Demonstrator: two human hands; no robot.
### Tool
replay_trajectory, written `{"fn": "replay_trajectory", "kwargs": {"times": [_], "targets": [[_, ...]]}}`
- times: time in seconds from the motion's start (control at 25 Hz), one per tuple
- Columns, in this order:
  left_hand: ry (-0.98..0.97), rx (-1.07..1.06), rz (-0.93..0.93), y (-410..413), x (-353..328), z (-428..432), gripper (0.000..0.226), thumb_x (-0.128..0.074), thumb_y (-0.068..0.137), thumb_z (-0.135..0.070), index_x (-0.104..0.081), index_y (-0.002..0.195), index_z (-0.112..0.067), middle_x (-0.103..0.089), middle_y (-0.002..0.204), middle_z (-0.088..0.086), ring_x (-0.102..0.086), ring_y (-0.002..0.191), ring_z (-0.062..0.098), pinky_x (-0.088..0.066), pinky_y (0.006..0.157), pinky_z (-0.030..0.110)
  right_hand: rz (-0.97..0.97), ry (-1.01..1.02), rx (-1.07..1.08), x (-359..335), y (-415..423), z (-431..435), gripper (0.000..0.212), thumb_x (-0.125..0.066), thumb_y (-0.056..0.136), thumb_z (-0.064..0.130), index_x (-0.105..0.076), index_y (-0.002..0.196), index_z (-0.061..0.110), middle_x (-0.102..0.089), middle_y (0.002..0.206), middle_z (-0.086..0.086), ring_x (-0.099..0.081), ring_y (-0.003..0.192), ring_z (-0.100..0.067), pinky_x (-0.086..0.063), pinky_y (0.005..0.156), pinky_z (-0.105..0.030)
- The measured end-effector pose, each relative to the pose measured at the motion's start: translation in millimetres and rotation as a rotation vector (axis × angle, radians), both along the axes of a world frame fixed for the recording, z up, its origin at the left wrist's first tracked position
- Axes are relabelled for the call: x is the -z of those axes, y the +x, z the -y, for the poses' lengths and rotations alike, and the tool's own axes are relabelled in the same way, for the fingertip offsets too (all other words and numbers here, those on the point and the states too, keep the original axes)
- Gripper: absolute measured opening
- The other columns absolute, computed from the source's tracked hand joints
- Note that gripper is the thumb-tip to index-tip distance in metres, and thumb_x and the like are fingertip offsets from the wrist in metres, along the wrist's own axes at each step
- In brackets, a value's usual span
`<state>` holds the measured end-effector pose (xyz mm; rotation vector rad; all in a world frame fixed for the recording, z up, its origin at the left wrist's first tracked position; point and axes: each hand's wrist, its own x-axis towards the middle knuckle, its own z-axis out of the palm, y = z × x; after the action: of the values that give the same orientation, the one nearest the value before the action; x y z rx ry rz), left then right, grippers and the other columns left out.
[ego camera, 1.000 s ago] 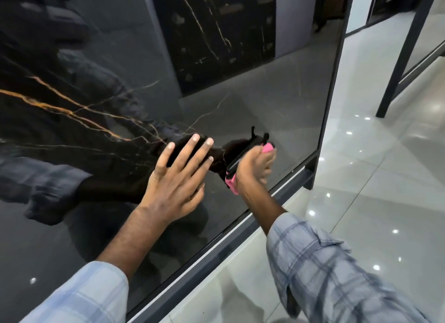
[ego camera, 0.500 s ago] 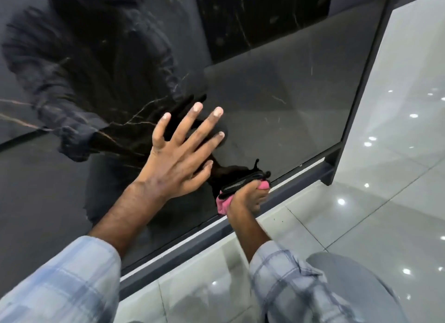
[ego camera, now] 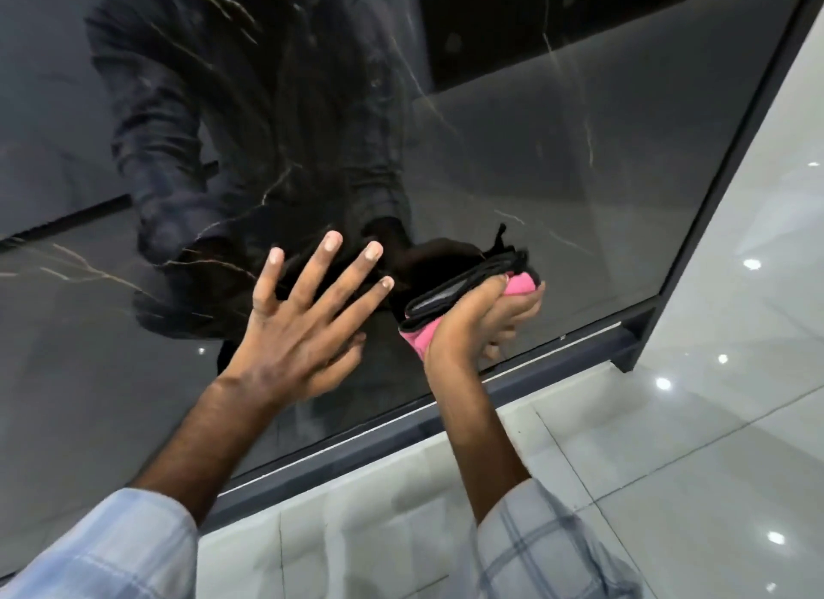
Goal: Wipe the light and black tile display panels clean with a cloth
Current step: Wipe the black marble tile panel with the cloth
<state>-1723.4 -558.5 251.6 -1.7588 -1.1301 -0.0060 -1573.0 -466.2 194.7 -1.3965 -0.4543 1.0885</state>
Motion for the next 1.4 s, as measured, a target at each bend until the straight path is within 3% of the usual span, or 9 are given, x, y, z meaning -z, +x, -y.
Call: {"fn": "replay_trajectory", "kwargs": {"times": [0.08, 0.28, 0.52, 0.64, 0.72, 0.84, 1.08, 1.28, 1.4], "targets": [[-0.035, -0.016, -0.015, -0.1, 1.1, -0.5, 0.082, -0.06, 0.089, -0.046, -0.032, 0.164, -0.024, -0.016, 0.174, 0.006, -0.003, 0.161, 0.034, 0.006, 0.123, 0.061, 0.333, 0.323, 0.051, -27.5, -2.0, 7.5, 0.072, -0.032, 0.096, 0.045, -0.014, 0.162, 0.023, -0.011, 0.169, 0.005, -0.022, 0.15, -0.026, -0.022, 0.116, -0.055], [-0.061, 0.002, -0.03, -2.4, 1.7, -4.6, 0.087, -0.061, 0.089, -0.047, -0.027, 0.165, -0.024, -0.009, 0.175, 0.007, 0.002, 0.161, 0.035, 0.007, 0.123, 0.062, 0.715, 0.496, 0.061, 3.8, 17.5, 0.9, 0.072, -0.044, 0.091, 0.035, -0.031, 0.158, 0.011, -0.026, 0.167, -0.006, -0.022, 0.153, -0.025, -0.014, 0.117, -0.043], [-0.068, -0.001, 0.028, 2.1, -2.2, -4.4, 0.09, -0.066, 0.085, -0.044, -0.03, 0.164, -0.024, -0.009, 0.175, 0.005, 0.0, 0.162, 0.033, 0.008, 0.125, 0.06, 0.057, -0.064, 0.042, 83.5, 35.2, -23.1, 0.063, -0.037, 0.094, 0.054, -0.038, 0.155, 0.034, -0.035, 0.163, 0.003, -0.039, 0.143, -0.026, -0.028, 0.116, -0.055], [-0.084, -0.009, 0.028, 4.5, -1.9, -1.4, 0.091, -0.069, 0.082, -0.044, -0.033, 0.163, -0.024, -0.008, 0.175, 0.004, -0.001, 0.162, 0.032, 0.009, 0.126, 0.059, -0.246, -0.124, -0.264, 144.0, 25.4, -19.5, 0.1, -0.01, 0.075, 0.085, -0.028, 0.159, 0.033, -0.031, 0.165, -0.005, -0.034, 0.15, -0.032, -0.027, 0.123, -0.053], [-0.107, -0.005, 0.047, 6.2, -3.8, -1.0, 0.089, -0.07, 0.081, -0.044, -0.038, 0.161, -0.024, -0.011, 0.175, 0.004, -0.003, 0.162, 0.031, 0.006, 0.126, 0.059, -0.368, -0.284, -0.035, 114.2, 20.7, -23.6, 0.098, -0.013, 0.074, 0.069, -0.041, 0.153, 0.017, -0.043, 0.157, -0.013, -0.045, 0.141, -0.038, -0.034, 0.118, -0.055], [-0.191, 0.157, 0.157, 6.4, -22.8, 9.2, 0.065, -0.069, 0.086, -0.037, -0.057, 0.148, -0.023, -0.023, 0.172, 0.006, -0.017, 0.16, 0.031, -0.009, 0.124, 0.056, -0.197, -0.32, 0.109, 22.2, 16.1, -14.8, 0.073, -0.028, 0.092, 0.05, -0.036, 0.153, 0.01, -0.041, 0.158, -0.015, -0.043, 0.141, -0.041, -0.034, 0.115, -0.061], [0.118, 0.226, 0.344, -37.0, -151.0, 43.1, 0.047, -0.058, 0.099, -0.033, -0.064, 0.142, -0.016, -0.033, 0.168, 0.014, -0.042, 0.149, 0.029, -0.024, 0.113, 0.056, 0.468, 0.344, 0.199, -125.9, 12.0, -7.5, 0.072, -0.036, 0.093, 0.04, -0.028, 0.161, 0.02, -0.023, 0.169, -0.002, -0.029, 0.147, -0.033, -0.025, 0.114, -0.058], [0.188, 0.252, 0.258, -60.3, -193.0, 40.8, 0.05, -0.057, 0.1, -0.036, -0.061, 0.145, -0.015, -0.029, 0.169, 0.014, -0.051, 0.139, 0.028, -0.031, 0.11, 0.051, 1.548, 1.479, -0.053, -150.7, -15.3, 27.1, 0.058, -0.056, 0.093, 0.029, -0.049, 0.15, 0.031, -0.04, 0.163, 0.001, -0.03, 0.15, -0.035, -0.039, 0.094, -0.062], [0.186, 0.263, 0.247, -74.4, -195.5, 43.2, 0.053, -0.058, 0.099, -0.033, -0.059, 0.147, -0.011, -0.032, 0.168, 0.015, -0.042, 0.149, 0.031, -0.033, 0.115, 0.047, 1.447, 1.578, 0.066, -184.9, 17.7, -12.4, 0.051, -0.067, 0.094, 0.029, -0.057, 0.144, 0.031, -0.05, 0.154, -0.001, -0.038, 0.145, -0.027, -0.035, 0.112, -0.053]]}}
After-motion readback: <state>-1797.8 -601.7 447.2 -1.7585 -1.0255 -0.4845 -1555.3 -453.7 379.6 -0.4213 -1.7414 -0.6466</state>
